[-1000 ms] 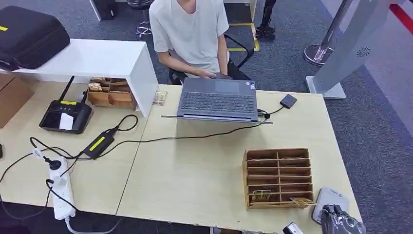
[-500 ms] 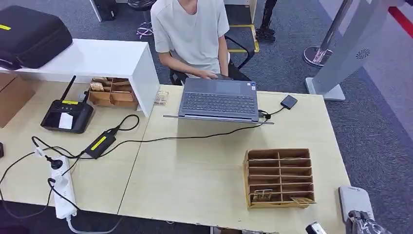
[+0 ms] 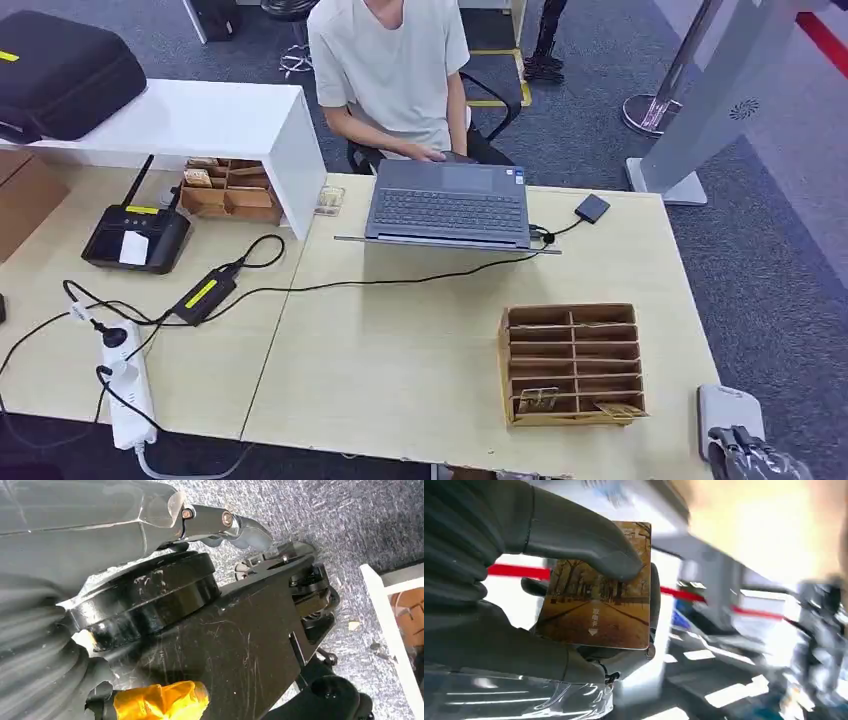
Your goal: Pass the card to the sensor for recognition and then transmit it.
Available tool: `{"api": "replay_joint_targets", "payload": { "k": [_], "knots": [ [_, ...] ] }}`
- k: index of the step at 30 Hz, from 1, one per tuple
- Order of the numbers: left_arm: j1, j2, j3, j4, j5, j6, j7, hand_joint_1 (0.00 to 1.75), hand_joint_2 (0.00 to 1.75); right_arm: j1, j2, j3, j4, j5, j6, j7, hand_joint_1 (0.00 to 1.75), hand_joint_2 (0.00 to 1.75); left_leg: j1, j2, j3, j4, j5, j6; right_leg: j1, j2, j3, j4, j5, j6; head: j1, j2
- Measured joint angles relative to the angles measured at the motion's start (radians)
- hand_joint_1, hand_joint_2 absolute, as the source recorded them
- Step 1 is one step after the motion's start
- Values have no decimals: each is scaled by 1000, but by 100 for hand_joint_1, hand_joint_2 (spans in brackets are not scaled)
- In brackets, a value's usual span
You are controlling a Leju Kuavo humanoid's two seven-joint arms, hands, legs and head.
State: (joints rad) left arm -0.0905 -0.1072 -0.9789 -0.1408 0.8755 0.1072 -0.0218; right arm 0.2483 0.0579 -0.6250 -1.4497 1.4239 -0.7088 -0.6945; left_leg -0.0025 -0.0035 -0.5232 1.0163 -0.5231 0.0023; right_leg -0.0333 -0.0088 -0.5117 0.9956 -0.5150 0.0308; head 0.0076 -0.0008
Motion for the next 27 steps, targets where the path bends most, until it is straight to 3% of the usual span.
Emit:
{"api": "replay_joint_targets", "payload": {
  "k": [3, 9, 27],
  "knots": [
    [1, 3, -4, 0, 0, -5, -9, 0, 175, 2, 23, -54, -117, -64, 0, -3, 175, 175, 1, 0, -1, 0, 0, 0, 0, 0, -1, 0, 0, 0, 0, 0],
    [0, 3, -17, 0, 1, -6, -15, 0, 175, 10, 56, -69, -275, -79, 1, -4, 175, 175, 1, 1, -2, -1, 0, 0, 0, 1, -2, 0, 0, 0, 0, 0],
    [-1, 6, -32, 0, 1, -8, -27, 0, 175, -3, 75, -51, -446, -115, 4, -4, 175, 175, 1, 0, -2, -1, 0, 0, 1, 0, -2, 0, 0, 0, 0, 0]
  ]
}}
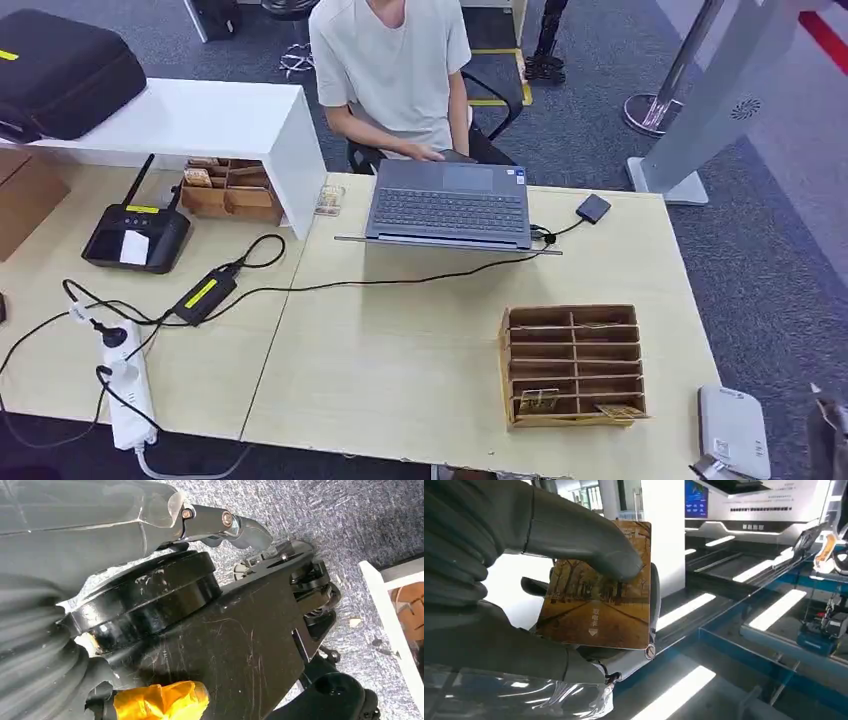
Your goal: Pass the card to the sensor for recognition and then transmit it.
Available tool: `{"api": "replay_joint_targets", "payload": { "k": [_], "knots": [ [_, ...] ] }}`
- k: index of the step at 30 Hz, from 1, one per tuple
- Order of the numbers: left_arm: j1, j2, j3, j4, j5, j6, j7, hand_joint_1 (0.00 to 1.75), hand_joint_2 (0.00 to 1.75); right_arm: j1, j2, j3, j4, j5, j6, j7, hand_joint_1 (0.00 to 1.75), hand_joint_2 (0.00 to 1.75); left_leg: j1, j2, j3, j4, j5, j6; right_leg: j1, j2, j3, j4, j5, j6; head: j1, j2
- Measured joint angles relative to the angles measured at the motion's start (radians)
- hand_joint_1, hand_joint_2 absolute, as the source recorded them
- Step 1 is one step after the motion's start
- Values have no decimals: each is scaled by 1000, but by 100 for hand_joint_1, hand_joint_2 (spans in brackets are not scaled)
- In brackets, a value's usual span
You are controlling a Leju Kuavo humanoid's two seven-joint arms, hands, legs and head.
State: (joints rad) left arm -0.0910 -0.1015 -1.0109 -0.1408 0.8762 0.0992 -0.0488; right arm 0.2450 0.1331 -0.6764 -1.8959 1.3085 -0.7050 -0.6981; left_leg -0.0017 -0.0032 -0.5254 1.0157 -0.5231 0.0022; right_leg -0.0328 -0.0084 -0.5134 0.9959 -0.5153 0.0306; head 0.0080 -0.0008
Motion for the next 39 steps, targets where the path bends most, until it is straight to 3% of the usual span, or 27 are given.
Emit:
{"api": "replay_joint_targets", "payload": {
  "k": [5, 6, 8, 9, 11, 15, 18, 21, 25, 30, 39],
  "knots": [
    [0, 1, -4, 0, -5, -2, -3, 0, 175, -25, -11, 23, -15, 27, 0, 25, 175, 175, 0, 0, -1, 0, 0, 0, 0, 1, 0, 1, 0, 0, 0, 0],
    [-1, 1, -9, 0, -7, -3, -4, 0, 175, -36, -31, 39, -14, 60, 1, 75, 175, 175, 0, 1, -1, 0, 0, 0, 0, 1, 0, 1, 0, 0, 0, 0],
    [-2, 2, -20, 0, -10, -8, -6, 0, 175, -62, -116, 114, -3, 155, 4, 260, 175, 175, 0, 1, -3, 0, 0, 1, 0, 1, 1, 1, 1, 0, 0, 0],
    [-3, 2, -25, 0, -11, -9, -6, 0, 175, -92, -175, 169, 19, 194, 5, 396, 175, 175, -1, 2, -2, 0, 1, 1, -1, 2, 0, 1, 1, 1, 0, 0],
    [-6, 3, -35, 0, -14, -11, -7, 0, 175, -184, -288, 291, 94, 239, 7, 555, 175, 175, -1, 5, -2, 1, 2, 3, -1, 6, -1, 1, 5, 2, 0, 0],
    [-7, 5, -51, 0, -16, -15, -17, 0, 175, -440, -448, 556, 296, 263, 49, 689, 175, 175, -2, 7, -3, 2, 6, 5, -2, 8, -3, 1, 8, 3, 0, 0],
    [-9, 6, -63, 0, -19, -17, -21, 0, 175, -669, -516, 804, 478, 264, 100, 786, 175, 175, -2, 6, -6, 2, 10, 4, -2, 7, -6, 3, 10, 3, 0, 0],
    [-10, 6, -71, 0, -23, -21, -23, 0, 175, -850, -519, 1007, 641, 265, 125, 823, 175, 175, -2, 2, -8, 2, 13, 2, -1, 2, -9, 5, 11, 2, 0, 0],
    [-13, 7, -85, 0, -27, -24, -24, 0, 175, -1018, -497, 1199, 814, 265, 146, 849, 175, 175, -2, -4, -11, 2, 14, 1, -1, -2, -12, 6, 11, 2, -1, 0],
    [-16, 9, -96, 0, -42, -32, -29, 0, 175, -1109, -447, 1305, 932, 264, 145, 856, 175, 175, -1, -6, -14, 2, 15, 1, -1, -4, -15, 7, 11, 2, 0, 0],
    [-17, 10, -121, 0, -50, -36, -41, 0, 175, -1168, -338, 1441, 1054, 264, 140, 897, 175, 175, -1, -7, -15, 2, 15, 1, -1, -5, -15, 7, 11, 2, 0, 0]
  ]
}}
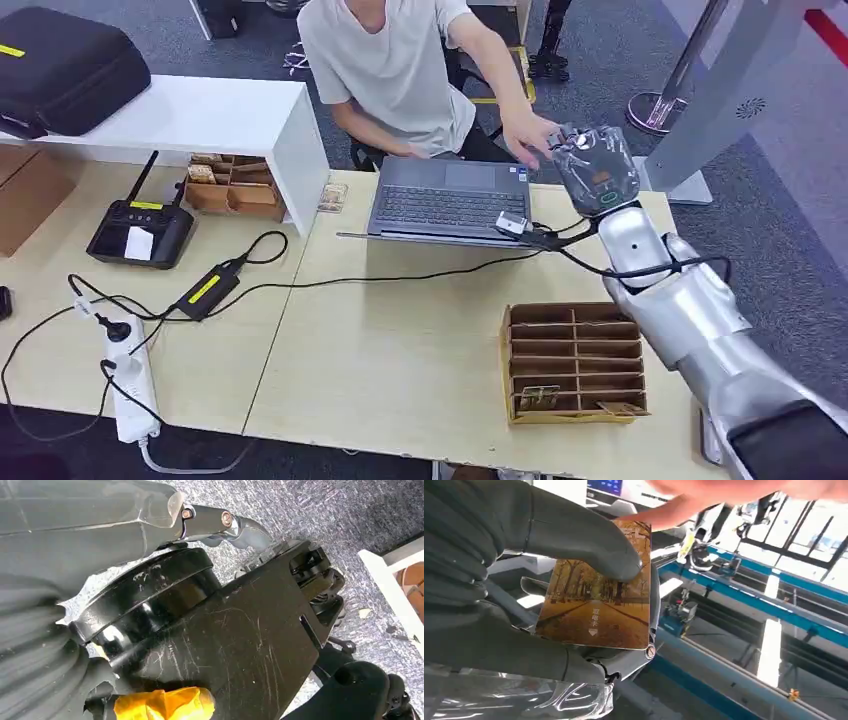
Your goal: Pass the card to the sensor for recognition and then transmit it.
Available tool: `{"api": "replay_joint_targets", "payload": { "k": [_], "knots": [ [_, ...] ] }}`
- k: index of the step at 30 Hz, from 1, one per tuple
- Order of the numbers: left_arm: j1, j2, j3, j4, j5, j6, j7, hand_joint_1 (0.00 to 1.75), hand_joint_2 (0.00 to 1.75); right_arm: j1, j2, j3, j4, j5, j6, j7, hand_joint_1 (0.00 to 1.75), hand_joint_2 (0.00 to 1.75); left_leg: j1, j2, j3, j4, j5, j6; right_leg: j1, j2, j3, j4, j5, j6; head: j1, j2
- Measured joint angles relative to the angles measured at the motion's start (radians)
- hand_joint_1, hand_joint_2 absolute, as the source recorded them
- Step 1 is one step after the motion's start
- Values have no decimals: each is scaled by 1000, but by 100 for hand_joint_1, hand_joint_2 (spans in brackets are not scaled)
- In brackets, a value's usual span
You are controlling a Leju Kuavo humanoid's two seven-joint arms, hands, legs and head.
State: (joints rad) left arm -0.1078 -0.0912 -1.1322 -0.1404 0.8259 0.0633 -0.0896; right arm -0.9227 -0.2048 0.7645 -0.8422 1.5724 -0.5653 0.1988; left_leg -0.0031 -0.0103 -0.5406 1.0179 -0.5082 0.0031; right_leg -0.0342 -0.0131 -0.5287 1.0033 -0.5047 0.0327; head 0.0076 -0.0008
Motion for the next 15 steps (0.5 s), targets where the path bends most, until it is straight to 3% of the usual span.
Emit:
{"api": "replay_joint_targets", "payload": {
  "k": [9, 10, 15],
  "knots": [
    [0, 1, -2, 5, 5, -19, -15, 0, 175, -2, 34, 49, 35, -1, -1, 0, 175, 175, -1, -1, 5, 1, 1, 1, 0, -1, -1, 0, 0, 0, 0, 0],
    [0, 1, -2, 6, 5, -19, -15, 0, 175, -2, 35, 53, 38, -1, -1, -1, 0, 175, -1, -2, 5, 1, 1, 1, -1, -1, -1, 0, 0, 0, 0, 0],
    [2, -2, -2, 6, 27, -17, -28, 0, 175, -3, 37, 60, 45, -1, -1, -12, 0, 175, -1, -1, 5, 1, 1, 1, -1, -1, -1, 0, 0, 0, 0, 0]
  ]
}}
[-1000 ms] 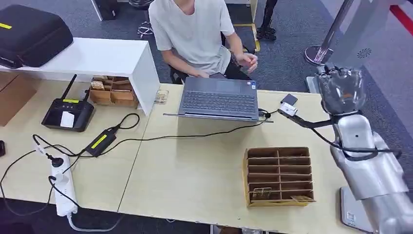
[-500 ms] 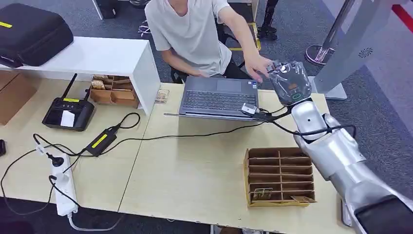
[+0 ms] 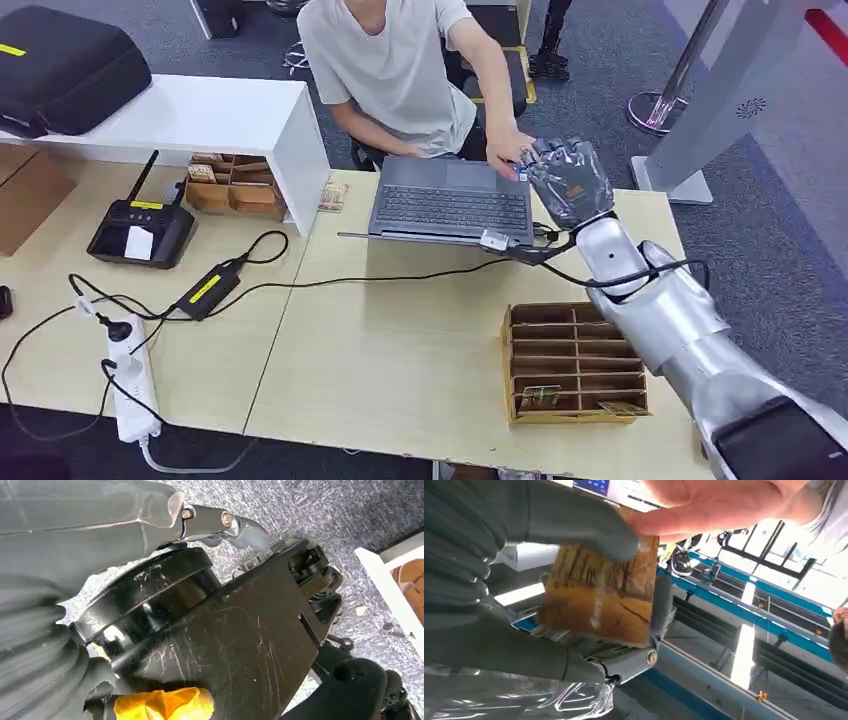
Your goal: Pass the card to the sensor for recognition and then transmit it.
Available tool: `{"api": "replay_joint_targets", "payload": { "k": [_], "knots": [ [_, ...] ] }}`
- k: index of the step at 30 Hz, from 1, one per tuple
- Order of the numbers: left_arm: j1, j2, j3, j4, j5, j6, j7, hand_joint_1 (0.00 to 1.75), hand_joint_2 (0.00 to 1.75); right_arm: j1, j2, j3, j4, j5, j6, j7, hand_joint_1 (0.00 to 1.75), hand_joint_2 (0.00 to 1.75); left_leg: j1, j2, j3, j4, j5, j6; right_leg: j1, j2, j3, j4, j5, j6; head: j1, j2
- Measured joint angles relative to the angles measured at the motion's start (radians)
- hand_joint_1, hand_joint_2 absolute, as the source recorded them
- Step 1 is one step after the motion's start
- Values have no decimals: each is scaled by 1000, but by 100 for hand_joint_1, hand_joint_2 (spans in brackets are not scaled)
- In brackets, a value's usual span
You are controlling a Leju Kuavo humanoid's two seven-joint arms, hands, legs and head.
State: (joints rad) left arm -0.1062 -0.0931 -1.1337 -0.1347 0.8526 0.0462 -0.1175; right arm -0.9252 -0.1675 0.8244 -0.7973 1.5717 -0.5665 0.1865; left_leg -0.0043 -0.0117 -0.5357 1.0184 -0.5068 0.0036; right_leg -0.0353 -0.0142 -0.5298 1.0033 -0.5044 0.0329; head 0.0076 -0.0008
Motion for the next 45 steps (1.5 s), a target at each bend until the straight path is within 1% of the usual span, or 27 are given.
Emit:
{"api": "replay_joint_targets", "payload": {
  "k": [7, 13, 16, 22, 26, 27, 28, 30, 34, 35, 38, 41, 43, 44, 45],
  "knots": [
    [-3, -3, 0, 3, 3, 6, 14, 0, 175, 0, 0, 10, -5, 0, 3, 4, 0, 175, 0, 0, 0, 0, 1, 0, 0, 0, 0, 0, 0, 0, 0, 0],
    [-3, -4, 0, 3, 10, 16, 20, 0, 175, 2, -24, 14, -44, 0, 16, 9, 0, 175, 0, 0, 0, 0, 1, 0, 0, 0, -1, 0, 0, 0, 0, 0],
    [-3, -6, 0, 3, 20, 21, 20, 0, 175, 24, -54, -4, -89, 0, 6, 5, 0, 175, -1, 0, 0, 0, 1, 0, 0, 0, -1, 0, 0, 0, 0, 0],
    [-3, -7, 0, 3, 25, 24, 20, 0, 175, 57, -95, -34, -148, -1, -5, 6, 0, 175, -1, 0, 0, 0, 1, 0, 0, 0, -1, 0, 0, 0, 0, 0],
    [-3, -3, 0, 3, 36, 20, 19, 0, 175, 144, -148, -101, -274, -1, -27, -3, 0, 175, -1, 0, 0, 1, 1, 0, 0, -1, -2, 0, 0, 0, 0, 0],
    [-3, -3, 0, 4, 43, 20, 17, 0, 175, 177, -166, -130, -324, -1, -26, -13, 0, 0, -1, -2, -1, 1, 1, 0, 0, -3, -2, 0, 0, 0, 0, 0],
    [-2, -2, 0, 4, 49, 20, 14, 0, 175, 217, -184, -159, -375, -1, -26, -23, 0, 175, -1, -2, -1, 1, 0, 0, 0, -4, -1, 0, 0, 0, 0, 0],
    [-2, -2, 0, 5, 63, 22, 12, 0, 175, 303, -215, -228, -486, -1, -27, -43, 0, 175, -1, -2, -2, 1, 0, 0, 0, -4, -2, -1, 0, 0, 0, 0],
    [-2, -2, 0, 5, 80, 27, 12, 0, 175, 493, -238, -367, -686, -1, -40, -70, 0, 175, -1, -2, -4, 0, -1, 1, 0, -4, -3, -1, 0, 0, 0, 0],
    [-2, -2, 0, 5, 81, 28, 12, 0, 0, 520, -243, -390, -718, -1, -40, -71, 0, 175, -1, -2, -4, 0, -1, 1, 0, -3, -4, -1, 0, 0, 0, 0],
    [-2, -3, 0, 5, 92, 34, 12, 0, 0, 596, -248, -450, -802, -1, -48, -82, 0, 175, 0, -1, -3, 0, -1, 1, 0, -3, -4, -1, 0, 0, 0, 0],
    [-1, -8, 0, 5, 110, 55, 14, 0, 0, 713, -238, -504, -901, -18, -98, -91, 0, 175, 0, -3, -4, 0, 0, 1, 0, -5, -3, -1, 0, 0, 0, 0],
    [-1, -16, 0, 5, 120, 76, 15, 0, 0, 790, -216, -543, -970, -71, -119, -128, 0, 175, 0, -3, -4, 0, 0, 1, 0, -5, -3, -1, 0, 0, 0, 0],
    [-1, -18, 0, 5, 125, 82, 15, 0, 0, 825, -194, -566, -1005, -122, -122, -164, 0, 175, 0, -2, -4, 0, 0, 1, 0, -4, -4, -1, -1, 0, 0, 0],
    [-1, -21, 0, 5, 128, 86, 15, 0, 0, 851, -175, -586, -1031, -160, -125, -185, 0, 175, 0, -2, -4, 0, 0, 1, 0, -4, -4, -1, -1, 0, 0, 0]
  ]
}}
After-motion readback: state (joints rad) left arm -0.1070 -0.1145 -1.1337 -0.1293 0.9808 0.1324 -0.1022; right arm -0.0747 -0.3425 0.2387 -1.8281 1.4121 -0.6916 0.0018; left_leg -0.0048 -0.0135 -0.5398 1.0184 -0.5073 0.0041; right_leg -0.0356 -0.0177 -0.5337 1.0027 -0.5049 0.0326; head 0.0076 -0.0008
